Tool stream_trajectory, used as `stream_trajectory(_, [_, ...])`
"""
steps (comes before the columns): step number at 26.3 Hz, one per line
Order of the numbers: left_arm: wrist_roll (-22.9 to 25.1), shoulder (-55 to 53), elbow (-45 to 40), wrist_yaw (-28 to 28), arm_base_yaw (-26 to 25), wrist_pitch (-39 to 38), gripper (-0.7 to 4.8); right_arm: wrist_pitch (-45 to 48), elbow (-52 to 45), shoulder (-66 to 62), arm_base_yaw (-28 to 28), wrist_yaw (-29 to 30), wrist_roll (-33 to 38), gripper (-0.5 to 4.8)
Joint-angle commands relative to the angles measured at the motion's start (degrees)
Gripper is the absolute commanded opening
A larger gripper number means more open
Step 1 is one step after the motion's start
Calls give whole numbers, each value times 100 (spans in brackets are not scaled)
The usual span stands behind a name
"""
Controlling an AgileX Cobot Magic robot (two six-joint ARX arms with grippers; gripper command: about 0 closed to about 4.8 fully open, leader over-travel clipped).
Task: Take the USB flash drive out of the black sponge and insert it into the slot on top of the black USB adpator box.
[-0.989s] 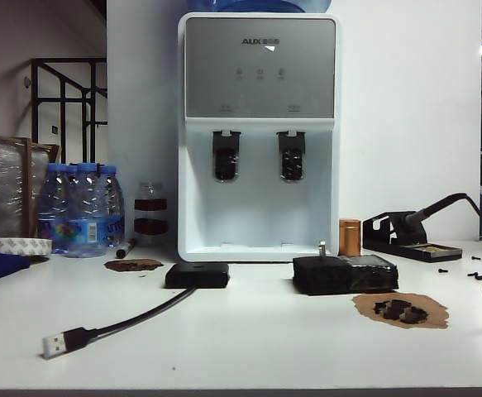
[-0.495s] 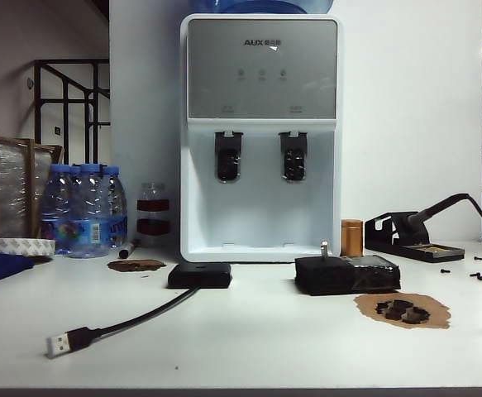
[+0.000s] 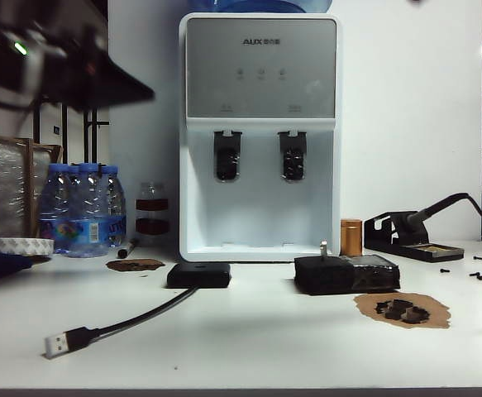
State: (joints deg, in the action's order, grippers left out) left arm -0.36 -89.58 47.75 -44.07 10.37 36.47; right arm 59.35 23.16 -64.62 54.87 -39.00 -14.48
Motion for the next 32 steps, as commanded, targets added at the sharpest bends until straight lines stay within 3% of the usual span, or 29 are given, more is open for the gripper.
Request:
stream_trajectory(1, [52,-597,415,-409,216,83,-4,-24,-332,-101,-271,573,822,158])
stream_trajectory(7, [144,-1174,695,-643,579,-98,-4,-11,-531,-933,-1010,1550,1655,182])
stream_trajectory(10, [828,-1191,695,-551,979,-704,-4,435,-516,-1775,-1349,1543,1947,198])
stream_trajectory(11, [1056,-1202,695,-243,1228,-868,-4,811,-516,-2247,-1460,1530,2304,198])
stream_trajectory(14, [1200,-1285,697,726,1792,-831,-4,1419,-358,-3034,-1460,1438,2350,198])
stream_trajectory(19, [1198,-1698,699,1392,2286,-417,-4,1593,83,-3783,-1464,1491,2164,198])
stream_trajectory(25, [1191,-2308,741,1777,2297,79,-4,1725,289,-4369,-1644,1327,2157,197])
stream_trajectory(32, [1189,-2553,1073,1985,2319,81,-4,1644,448,-4395,-2017,1598,2114,197])
